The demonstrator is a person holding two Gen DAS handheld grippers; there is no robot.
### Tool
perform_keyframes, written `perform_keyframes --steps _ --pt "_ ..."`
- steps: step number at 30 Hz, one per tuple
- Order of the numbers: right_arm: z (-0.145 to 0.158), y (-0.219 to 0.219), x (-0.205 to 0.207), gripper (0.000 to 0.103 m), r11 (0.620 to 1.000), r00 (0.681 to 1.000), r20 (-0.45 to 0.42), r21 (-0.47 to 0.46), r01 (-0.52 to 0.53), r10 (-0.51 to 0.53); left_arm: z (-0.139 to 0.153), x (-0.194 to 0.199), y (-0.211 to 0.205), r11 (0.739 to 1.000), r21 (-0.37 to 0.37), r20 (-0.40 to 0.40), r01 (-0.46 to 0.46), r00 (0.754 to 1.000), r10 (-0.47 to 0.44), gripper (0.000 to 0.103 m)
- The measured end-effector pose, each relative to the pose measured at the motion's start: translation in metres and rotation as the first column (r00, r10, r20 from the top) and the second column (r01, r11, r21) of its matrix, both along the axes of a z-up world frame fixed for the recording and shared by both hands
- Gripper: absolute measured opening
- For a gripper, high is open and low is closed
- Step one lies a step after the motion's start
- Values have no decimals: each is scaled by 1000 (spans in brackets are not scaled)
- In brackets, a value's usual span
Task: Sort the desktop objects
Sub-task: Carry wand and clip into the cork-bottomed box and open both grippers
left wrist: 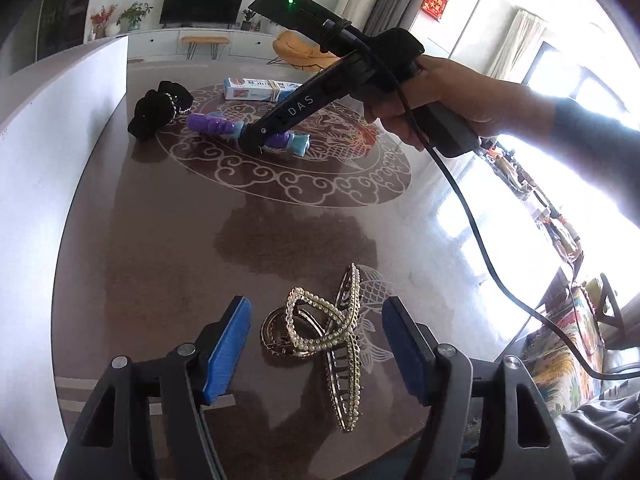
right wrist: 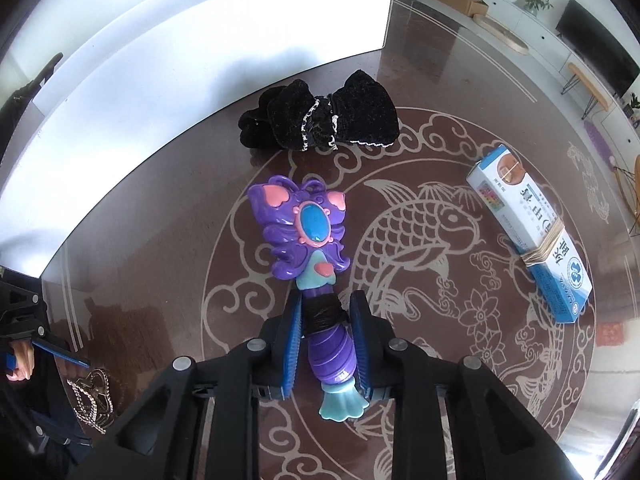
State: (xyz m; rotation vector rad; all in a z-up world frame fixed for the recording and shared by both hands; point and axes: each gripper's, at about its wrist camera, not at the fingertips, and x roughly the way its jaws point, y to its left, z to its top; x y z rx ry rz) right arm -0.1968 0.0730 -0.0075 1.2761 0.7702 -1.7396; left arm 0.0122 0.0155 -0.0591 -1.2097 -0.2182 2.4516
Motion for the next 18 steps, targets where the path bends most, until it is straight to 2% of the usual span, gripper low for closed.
perform_keyframes --steps 2,6,7,8,10,13,18 --pt "-5 -13 -1 31 1000 1000 -2 2 -2 2 -3 1 6 1000 -20 -3 18 1000 -18 67" --pt "-7 -15 -1 31 1000 1000 -6 -25 0 0 -5 1 13 999 -34 -31 35 999 -36 66" --pt "-7 -15 0 30 1000 1000 -7 -30 -7 7 -6 0 13 999 -45 -35 24 999 -25 55" --pt "-7 -17 1 22 999 1000 -12 -30 -12 12 -7 -2 12 999 -47 -35 16 999 -17 48" --pt "-6 -18 2 22 1000 1000 -9 -27 -5 5 -5 -2 7 999 -39 -49 -19 999 17 41" --pt "-1 -13 2 22 998 999 -8 -47 35 -36 -2 1 -5 998 1 -60 -62 996 62 41" --pt "21 8 5 22 983 993 10 -145 115 -115 6 11 -16 994 44 -90 -99 991 103 41"
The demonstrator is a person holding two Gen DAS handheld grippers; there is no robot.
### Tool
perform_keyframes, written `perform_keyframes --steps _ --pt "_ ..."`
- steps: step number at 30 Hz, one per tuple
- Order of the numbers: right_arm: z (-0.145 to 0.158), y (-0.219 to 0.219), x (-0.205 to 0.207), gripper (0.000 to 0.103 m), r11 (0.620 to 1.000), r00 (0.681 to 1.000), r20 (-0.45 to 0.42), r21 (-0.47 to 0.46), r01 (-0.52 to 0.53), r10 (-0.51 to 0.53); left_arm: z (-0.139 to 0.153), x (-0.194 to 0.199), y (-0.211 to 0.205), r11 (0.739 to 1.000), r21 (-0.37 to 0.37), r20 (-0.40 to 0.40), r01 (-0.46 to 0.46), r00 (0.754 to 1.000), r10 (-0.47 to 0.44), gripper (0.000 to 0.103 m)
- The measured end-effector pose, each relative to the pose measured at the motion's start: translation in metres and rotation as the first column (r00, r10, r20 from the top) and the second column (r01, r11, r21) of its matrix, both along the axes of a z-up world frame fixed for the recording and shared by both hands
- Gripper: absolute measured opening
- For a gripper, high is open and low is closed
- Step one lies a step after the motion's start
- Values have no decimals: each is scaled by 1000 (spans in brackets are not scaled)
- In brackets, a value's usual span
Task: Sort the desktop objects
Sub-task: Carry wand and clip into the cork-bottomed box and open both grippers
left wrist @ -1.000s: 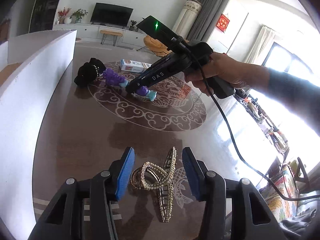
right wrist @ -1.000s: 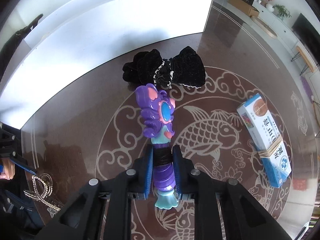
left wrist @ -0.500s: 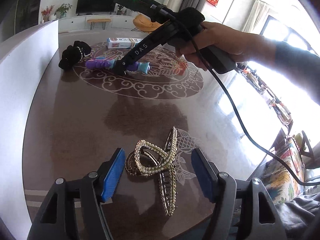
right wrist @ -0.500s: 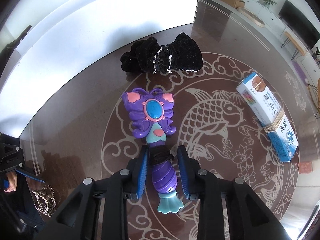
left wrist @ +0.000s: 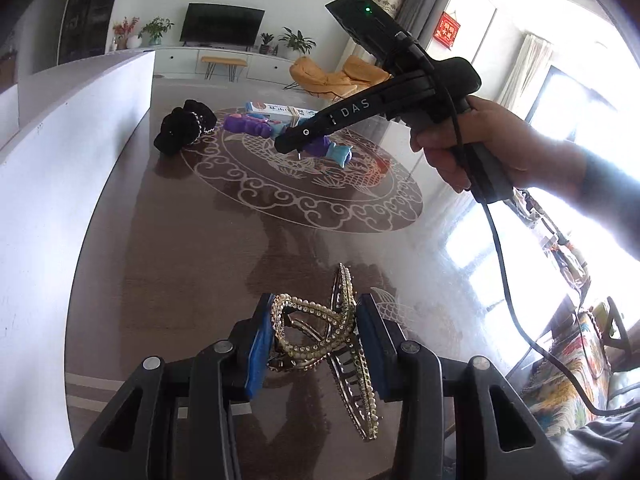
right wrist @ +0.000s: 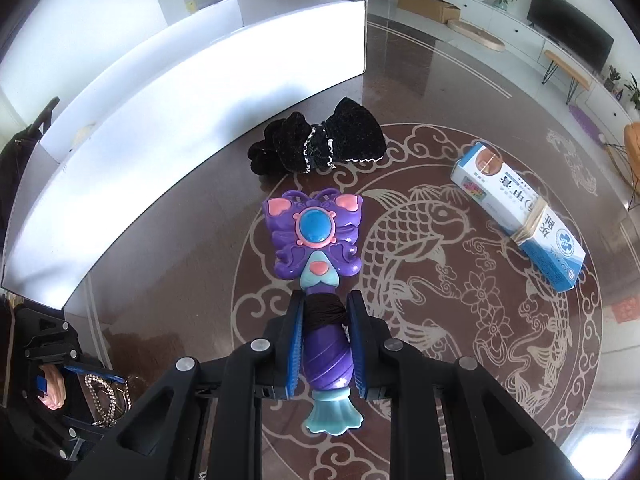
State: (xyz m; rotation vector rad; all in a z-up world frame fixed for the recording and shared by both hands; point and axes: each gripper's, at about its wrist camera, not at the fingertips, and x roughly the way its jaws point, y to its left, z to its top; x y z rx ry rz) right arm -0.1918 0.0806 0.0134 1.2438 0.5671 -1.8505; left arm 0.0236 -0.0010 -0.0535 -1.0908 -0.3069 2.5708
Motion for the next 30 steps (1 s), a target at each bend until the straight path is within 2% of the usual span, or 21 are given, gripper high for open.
perform_keyframes --steps 5,10,13,15,17,20,22,23,25,27,28,29,30 --pt "26 10 11 22 996 999 -3 -80 35 -36 31 9 -14 995 87 -62 -53 996 58 41" --pt "72 -12 16 22 988 999 -31 -154 14 -19 91 20 -63 980 143 -146 -138 976 159 41" --pt "103 -45 26 22 976 999 -38 -215 -20 12 120 26 -113 961 138 -159 -238 953 258 41" --pt "120 -74 35 22 964 998 -34 -262 -52 44 127 27 -149 936 94 -132 -338 928 349 41" --pt "130 -107 50 22 947 996 -20 -309 -85 83 123 24 -189 894 63 -59 -444 892 448 41" --pt "132 -159 74 22 925 990 20 -359 -125 141 102 18 -234 807 -17 61 -590 805 590 41" --pt "124 -193 89 22 919 985 36 -366 -146 171 87 15 -249 766 -57 119 -640 758 642 41" --pt "118 -208 96 22 920 983 43 -360 -154 181 80 14 -250 754 -77 136 -653 742 656 41" --pt "101 -234 103 22 934 982 52 -324 -153 179 69 15 -249 746 -96 161 -659 730 665 41" --pt "80 -253 104 22 952 985 54 -271 -143 163 60 12 -244 733 -147 185 -665 709 680 42" --pt "72 -260 103 22 960 987 51 -246 -134 151 55 9 -241 728 -175 192 -664 702 686 45" --pt "65 -264 100 24 966 989 56 -227 -123 139 52 7 -238 727 -190 198 -659 700 686 62" --pt "59 -267 97 27 971 989 68 -211 -112 129 50 6 -236 727 -199 205 -658 697 687 73"
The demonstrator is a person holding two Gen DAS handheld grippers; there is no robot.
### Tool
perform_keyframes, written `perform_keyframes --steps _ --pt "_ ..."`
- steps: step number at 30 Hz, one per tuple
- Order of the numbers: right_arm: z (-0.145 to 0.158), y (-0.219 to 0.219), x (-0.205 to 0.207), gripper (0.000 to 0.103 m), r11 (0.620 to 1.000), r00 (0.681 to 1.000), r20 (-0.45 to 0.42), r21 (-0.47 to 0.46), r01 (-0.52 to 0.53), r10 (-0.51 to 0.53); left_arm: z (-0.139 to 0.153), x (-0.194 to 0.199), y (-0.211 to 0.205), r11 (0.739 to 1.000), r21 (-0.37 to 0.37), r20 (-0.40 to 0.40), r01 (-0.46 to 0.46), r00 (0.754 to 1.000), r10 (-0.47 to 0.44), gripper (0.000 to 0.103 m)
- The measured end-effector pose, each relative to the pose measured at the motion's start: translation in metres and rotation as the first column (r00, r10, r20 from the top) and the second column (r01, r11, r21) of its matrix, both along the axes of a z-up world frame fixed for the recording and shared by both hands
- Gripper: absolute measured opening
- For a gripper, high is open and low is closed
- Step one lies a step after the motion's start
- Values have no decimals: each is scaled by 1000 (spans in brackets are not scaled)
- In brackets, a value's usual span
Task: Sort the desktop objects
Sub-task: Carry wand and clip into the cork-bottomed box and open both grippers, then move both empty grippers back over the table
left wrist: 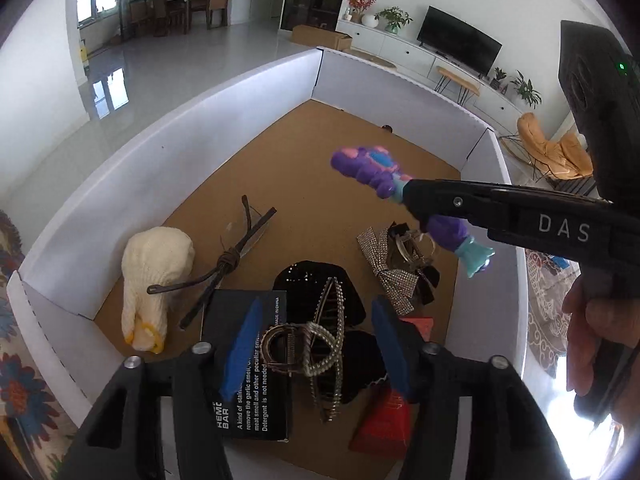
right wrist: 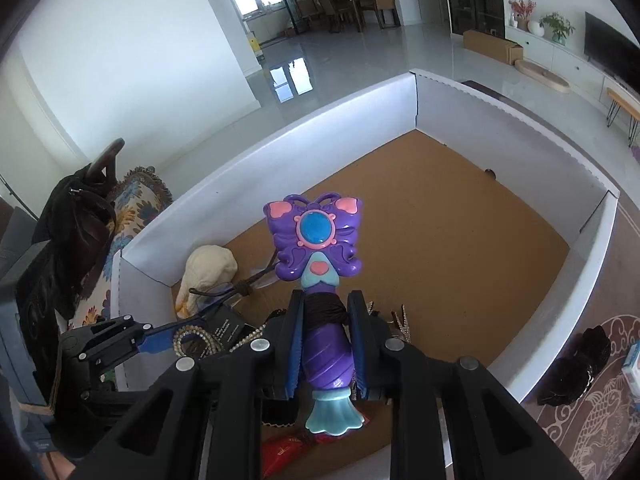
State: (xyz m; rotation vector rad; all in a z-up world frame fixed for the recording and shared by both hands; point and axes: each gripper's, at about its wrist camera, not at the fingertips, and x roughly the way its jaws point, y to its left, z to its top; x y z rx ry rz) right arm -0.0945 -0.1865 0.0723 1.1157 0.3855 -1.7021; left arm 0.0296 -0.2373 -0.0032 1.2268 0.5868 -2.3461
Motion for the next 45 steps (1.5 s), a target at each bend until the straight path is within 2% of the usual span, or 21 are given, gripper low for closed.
perform_keyframes --steps 1,2,4,9,14,17,22,26,29,33,36,40,45 --pt "-3 -1 -3 41 1000 1000 9 10 14 -14 2 2 2 1000 -12 -5 -6 1000 6 79" --pt "-5 0 -6 61 999 999 9 6 35 -35 5 3 2 1000 -28 -22 -12 1000 12 82" --pt "1 11 -12 78 997 997 -3 -35 75 -75 9 5 1 999 -37 -44 -25 999 24 93" --pt "23 56 -22 80 982 987 -45 -120 148 -154 13 18 7 997 -35 -124 -70 990 65 94" --pt "28 138 -23 93 957 950 -181 -189 221 -255 24 24 35 995 -93 -204 -40 979 20 94" --pt "11 196 -26 93 938 915 -228 -178 296 -332 29 23 56 994 -112 -247 -7 969 -21 94" --pt "-23 299 -42 93 881 855 -213 -121 458 -473 49 16 101 987 -145 -323 69 940 -113 94" --pt "-37 371 -40 93 835 797 -259 -88 544 -546 70 13 148 964 -204 -372 170 897 -237 94" --pt "-50 408 -33 93 809 768 -283 -53 585 -574 81 5 183 936 -233 -384 263 860 -337 96" --pt "-65 441 -26 93 779 745 -276 -20 627 -607 79 -8 228 889 -243 -364 388 813 -454 96" --pt "-71 455 -21 93 754 724 -264 -19 656 -637 69 -16 256 858 -222 -338 463 789 -513 96" --pt "-81 464 -19 93 738 715 -244 -10 674 -656 46 -22 287 817 -213 -283 535 767 -576 96" --pt "-90 462 -18 93 740 722 -235 15 672 -651 21 -27 312 779 -214 -211 590 751 -626 96"
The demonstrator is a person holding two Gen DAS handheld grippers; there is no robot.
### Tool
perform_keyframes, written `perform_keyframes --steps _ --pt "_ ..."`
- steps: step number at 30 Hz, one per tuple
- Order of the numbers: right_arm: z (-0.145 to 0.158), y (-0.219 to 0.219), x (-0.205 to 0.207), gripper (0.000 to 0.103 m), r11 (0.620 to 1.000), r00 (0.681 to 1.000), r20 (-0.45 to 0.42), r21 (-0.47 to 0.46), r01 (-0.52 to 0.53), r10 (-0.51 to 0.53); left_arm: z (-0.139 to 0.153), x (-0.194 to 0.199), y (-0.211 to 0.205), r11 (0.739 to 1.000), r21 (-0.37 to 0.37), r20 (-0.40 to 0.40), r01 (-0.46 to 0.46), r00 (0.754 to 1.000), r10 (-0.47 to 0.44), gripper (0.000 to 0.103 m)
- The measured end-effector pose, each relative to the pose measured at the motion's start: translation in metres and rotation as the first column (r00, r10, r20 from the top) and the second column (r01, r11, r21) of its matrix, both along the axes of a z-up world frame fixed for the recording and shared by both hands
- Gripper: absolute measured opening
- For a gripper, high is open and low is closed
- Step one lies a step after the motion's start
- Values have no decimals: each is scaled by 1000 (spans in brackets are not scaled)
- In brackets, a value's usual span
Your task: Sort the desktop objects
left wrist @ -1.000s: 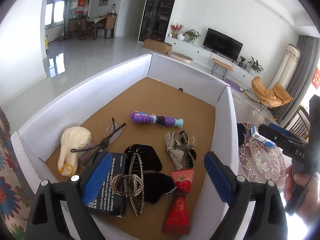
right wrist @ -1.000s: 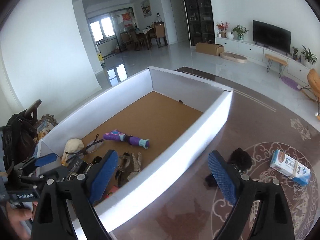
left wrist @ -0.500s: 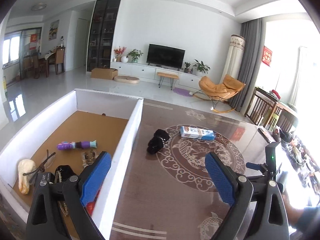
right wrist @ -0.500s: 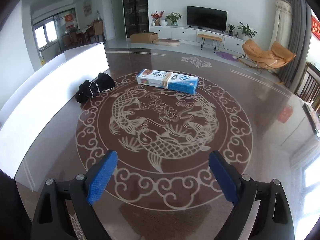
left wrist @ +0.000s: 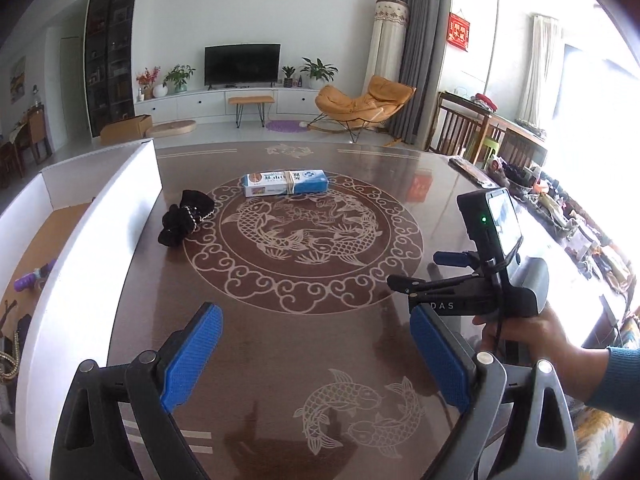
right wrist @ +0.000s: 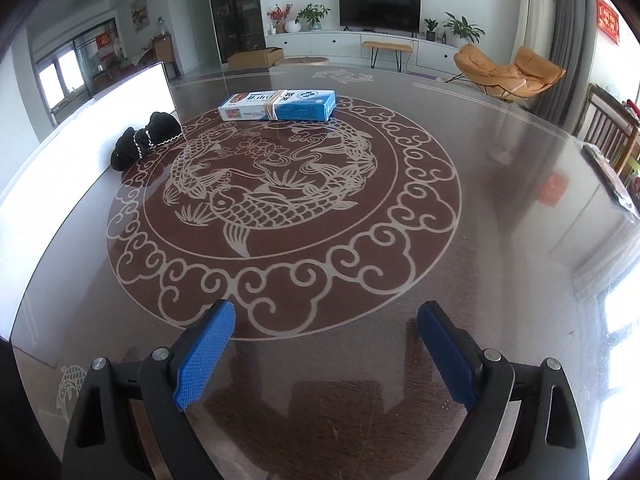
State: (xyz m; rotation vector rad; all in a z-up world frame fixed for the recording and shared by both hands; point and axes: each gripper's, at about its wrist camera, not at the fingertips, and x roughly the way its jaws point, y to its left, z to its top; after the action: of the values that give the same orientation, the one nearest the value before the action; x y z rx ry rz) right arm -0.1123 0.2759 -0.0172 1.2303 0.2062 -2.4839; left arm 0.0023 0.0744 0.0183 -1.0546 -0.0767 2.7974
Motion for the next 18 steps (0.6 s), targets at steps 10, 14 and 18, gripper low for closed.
perform_keyframes --steps 10,14,18 --pt "-3 -1 0 94 1000 1000 8 7 3 -3 -50 -17 8 1000 11 128 10 992 -12 96" --pt "-5 -6 0 100 999 1000 13 32 -9 9 -71 -29 -3 998 62 185 -22 983 10 96" --pt "-6 -9 0 102 999 1000 16 49 -18 18 -84 -39 -18 992 99 227 -78 972 53 96"
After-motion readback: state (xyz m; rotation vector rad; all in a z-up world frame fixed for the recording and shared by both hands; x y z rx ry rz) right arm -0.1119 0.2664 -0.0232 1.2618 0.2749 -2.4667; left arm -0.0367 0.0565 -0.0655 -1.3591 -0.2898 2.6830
